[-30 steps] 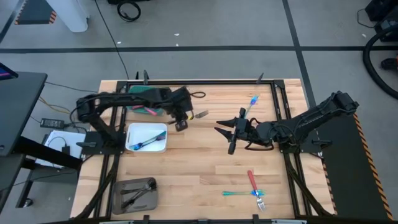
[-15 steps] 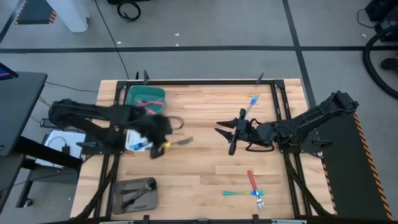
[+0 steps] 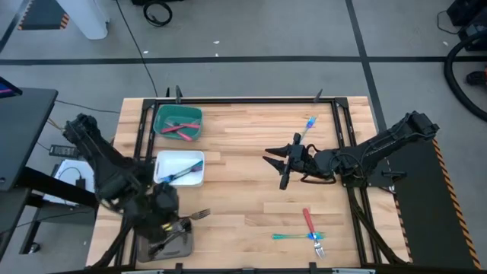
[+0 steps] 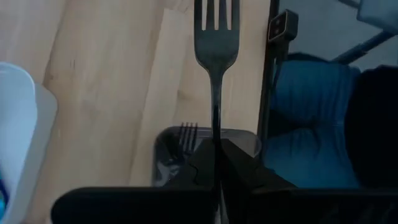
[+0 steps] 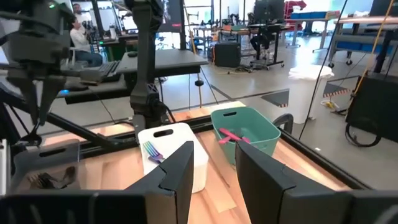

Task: Sort silverware by color (type)
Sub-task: Put the black fork into the black bin

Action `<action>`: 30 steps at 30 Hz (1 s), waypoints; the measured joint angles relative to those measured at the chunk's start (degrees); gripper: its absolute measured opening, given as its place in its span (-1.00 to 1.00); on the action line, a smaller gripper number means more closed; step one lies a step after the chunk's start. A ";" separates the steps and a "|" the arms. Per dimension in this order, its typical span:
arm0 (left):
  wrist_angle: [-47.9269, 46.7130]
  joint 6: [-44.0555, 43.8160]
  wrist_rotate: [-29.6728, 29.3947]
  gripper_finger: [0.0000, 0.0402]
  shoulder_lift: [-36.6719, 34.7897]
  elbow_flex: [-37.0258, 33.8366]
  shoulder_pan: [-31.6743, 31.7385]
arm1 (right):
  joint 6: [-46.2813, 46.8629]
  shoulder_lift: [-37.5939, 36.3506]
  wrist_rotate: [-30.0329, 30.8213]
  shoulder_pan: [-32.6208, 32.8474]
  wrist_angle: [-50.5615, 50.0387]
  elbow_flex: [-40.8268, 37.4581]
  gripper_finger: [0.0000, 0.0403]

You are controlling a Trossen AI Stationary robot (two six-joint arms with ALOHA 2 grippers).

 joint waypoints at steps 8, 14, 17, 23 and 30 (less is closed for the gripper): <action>-0.54 -15.69 -11.74 -0.91 3.97 0.02 -12.26 | 2.59 0.00 -3.34 0.73 -0.07 0.00 -0.38; -0.82 -25.50 -13.67 -0.91 9.75 0.02 -17.51 | 2.96 0.00 -4.28 2.61 -0.08 0.00 -0.38; -1.89 -30.23 -13.63 -0.91 12.60 0.02 -18.70 | 2.98 0.00 -4.30 3.81 -0.09 0.00 -0.38; -2.00 -37.88 -11.82 -0.90 17.24 0.02 -19.27 | 2.98 0.00 -4.32 6.37 -0.01 0.00 -0.38; -1.62 -44.54 -7.32 -0.90 21.71 0.02 -20.69 | 3.56 0.00 -4.31 8.27 0.08 0.00 -0.38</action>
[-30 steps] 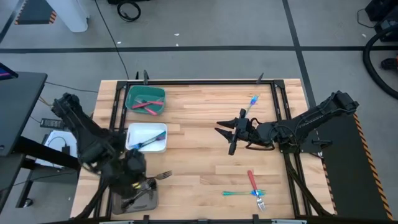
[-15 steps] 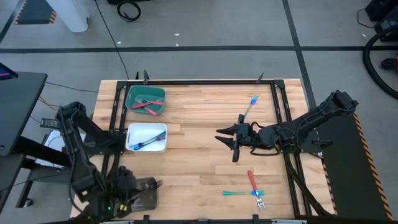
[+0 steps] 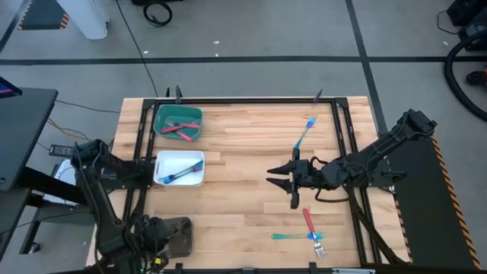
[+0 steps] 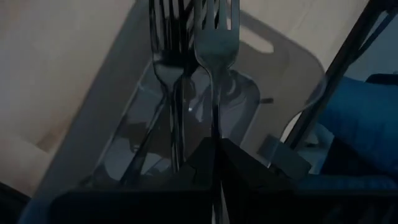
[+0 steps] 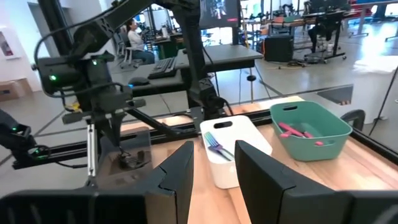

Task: Sort silverware by color (type)
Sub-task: Put the black fork into the black bin, then put the pink fork into the green bin

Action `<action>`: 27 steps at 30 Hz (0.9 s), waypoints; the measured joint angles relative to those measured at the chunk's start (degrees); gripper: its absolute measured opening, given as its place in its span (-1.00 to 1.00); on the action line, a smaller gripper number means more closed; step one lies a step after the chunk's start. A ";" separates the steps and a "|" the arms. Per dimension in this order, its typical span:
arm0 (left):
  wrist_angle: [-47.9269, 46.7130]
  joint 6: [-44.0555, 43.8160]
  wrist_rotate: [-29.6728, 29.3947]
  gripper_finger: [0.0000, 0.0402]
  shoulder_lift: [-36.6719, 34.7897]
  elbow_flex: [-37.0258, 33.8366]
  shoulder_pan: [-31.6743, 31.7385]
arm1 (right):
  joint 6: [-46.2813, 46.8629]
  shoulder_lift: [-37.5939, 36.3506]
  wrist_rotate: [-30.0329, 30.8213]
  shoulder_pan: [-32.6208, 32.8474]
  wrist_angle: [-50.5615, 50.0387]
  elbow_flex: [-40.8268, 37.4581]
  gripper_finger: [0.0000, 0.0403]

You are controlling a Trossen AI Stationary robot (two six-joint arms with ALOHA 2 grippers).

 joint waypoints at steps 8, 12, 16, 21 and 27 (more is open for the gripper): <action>0.63 -3.58 0.09 -0.90 3.31 0.00 -0.74 | 0.65 0.00 0.01 1.49 -0.01 0.00 -0.38; -0.23 -6.05 2.60 -0.89 4.84 0.02 -0.59 | 0.63 0.00 0.01 2.25 -0.01 0.00 -0.38; -0.36 -7.02 4.96 -0.81 5.83 0.04 -0.57 | 0.60 0.00 0.03 2.79 -0.03 0.00 -0.38; -0.29 -6.97 5.67 -0.62 6.03 0.04 -0.30 | 0.58 0.00 0.03 2.91 -0.03 0.00 -0.38; -0.73 -5.27 5.62 -0.45 5.90 0.04 1.01 | 0.70 0.02 0.03 2.94 -0.03 0.00 -0.38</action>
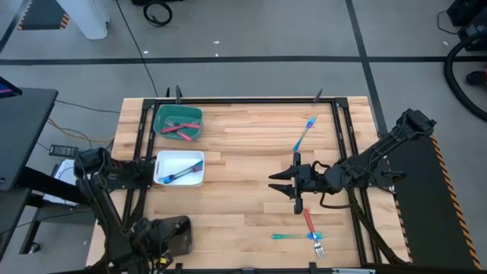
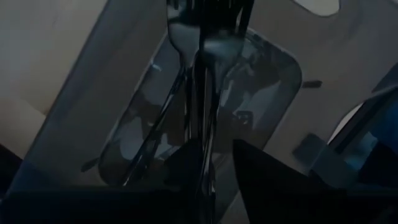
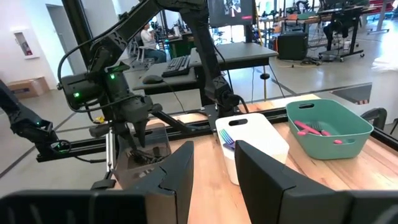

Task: Sort silverware by color (type)
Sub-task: Put the pink fork into the green bin

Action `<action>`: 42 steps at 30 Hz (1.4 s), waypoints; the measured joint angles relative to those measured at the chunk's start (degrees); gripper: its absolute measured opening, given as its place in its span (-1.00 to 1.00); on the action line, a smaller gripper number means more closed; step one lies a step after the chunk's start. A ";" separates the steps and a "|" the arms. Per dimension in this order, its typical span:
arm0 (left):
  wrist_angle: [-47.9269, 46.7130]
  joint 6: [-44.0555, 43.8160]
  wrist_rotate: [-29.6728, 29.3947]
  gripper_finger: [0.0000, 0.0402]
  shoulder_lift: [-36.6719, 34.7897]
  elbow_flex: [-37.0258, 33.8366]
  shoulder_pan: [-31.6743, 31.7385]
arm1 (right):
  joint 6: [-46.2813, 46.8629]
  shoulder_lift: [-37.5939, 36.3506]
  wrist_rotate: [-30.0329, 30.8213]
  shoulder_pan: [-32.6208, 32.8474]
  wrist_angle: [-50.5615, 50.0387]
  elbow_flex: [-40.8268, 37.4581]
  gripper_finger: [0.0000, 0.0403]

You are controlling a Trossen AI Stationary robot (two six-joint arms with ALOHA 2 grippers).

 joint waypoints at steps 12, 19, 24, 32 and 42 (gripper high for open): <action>0.01 10.26 -1.34 -0.43 -4.40 2.84 7.00 | 0.25 0.00 0.04 1.10 0.00 0.00 -0.38; 5.04 31.34 -8.21 -0.43 -4.85 5.99 15.45 | 0.21 0.00 0.04 3.47 0.00 0.00 -0.38; 16.35 51.72 -8.63 -0.43 -4.79 5.99 23.31 | 0.21 0.00 0.04 5.87 -0.04 0.00 -0.38; 26.47 72.68 -7.06 -0.43 -4.72 5.99 32.28 | 8.21 0.00 2.13 8.49 -6.36 0.00 -0.38; 22.04 80.85 -5.92 -0.43 -4.74 5.99 37.06 | 46.29 0.02 -0.72 8.68 -32.11 0.00 -0.38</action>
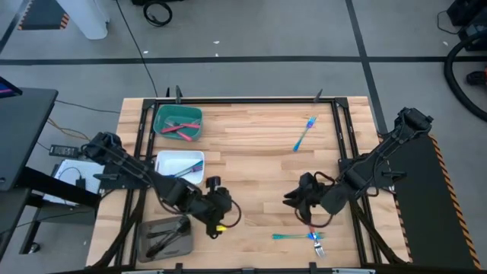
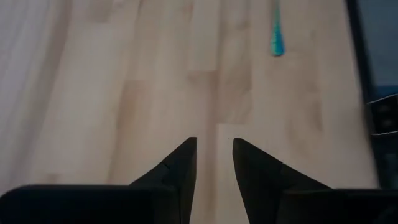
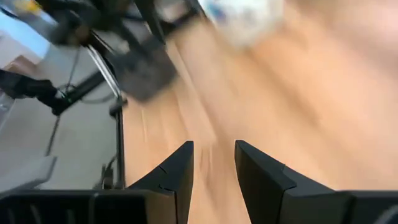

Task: Sort silverware by color (type)
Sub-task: Put the pink fork into the green bin

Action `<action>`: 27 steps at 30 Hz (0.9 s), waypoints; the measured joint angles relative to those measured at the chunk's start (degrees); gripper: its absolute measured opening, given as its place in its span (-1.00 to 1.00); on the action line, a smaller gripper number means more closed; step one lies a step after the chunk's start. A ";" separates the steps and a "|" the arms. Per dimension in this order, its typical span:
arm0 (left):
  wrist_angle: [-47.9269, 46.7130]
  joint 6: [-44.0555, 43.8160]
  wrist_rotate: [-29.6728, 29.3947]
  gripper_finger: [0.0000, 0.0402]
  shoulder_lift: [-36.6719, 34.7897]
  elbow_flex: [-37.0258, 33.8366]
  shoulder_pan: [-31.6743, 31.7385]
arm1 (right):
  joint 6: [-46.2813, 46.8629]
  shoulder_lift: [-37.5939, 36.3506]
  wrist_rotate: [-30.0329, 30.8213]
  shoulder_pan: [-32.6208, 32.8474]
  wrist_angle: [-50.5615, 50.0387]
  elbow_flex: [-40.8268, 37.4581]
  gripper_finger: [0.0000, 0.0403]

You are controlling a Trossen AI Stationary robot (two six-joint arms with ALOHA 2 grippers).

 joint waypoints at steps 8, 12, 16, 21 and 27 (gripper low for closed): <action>-0.84 2.43 0.00 -0.43 0.00 0.00 3.94 | 26.19 -0.02 -13.28 -0.03 -15.34 0.01 -0.38; -0.98 4.78 0.00 -0.43 0.00 0.00 5.04 | 33.49 0.15 -17.56 1.35 -18.38 0.00 -0.38; -0.99 5.12 0.02 -0.43 -0.02 0.00 5.98 | 39.81 2.26 -19.05 4.36 -18.42 0.00 -0.38; -1.06 5.13 0.00 -0.43 -0.02 0.00 6.71 | 47.54 6.57 -20.42 7.70 -19.64 0.00 -0.38; -1.10 5.10 0.00 -0.43 -0.02 0.00 6.72 | 55.24 12.88 -25.98 10.22 -19.20 0.00 -0.38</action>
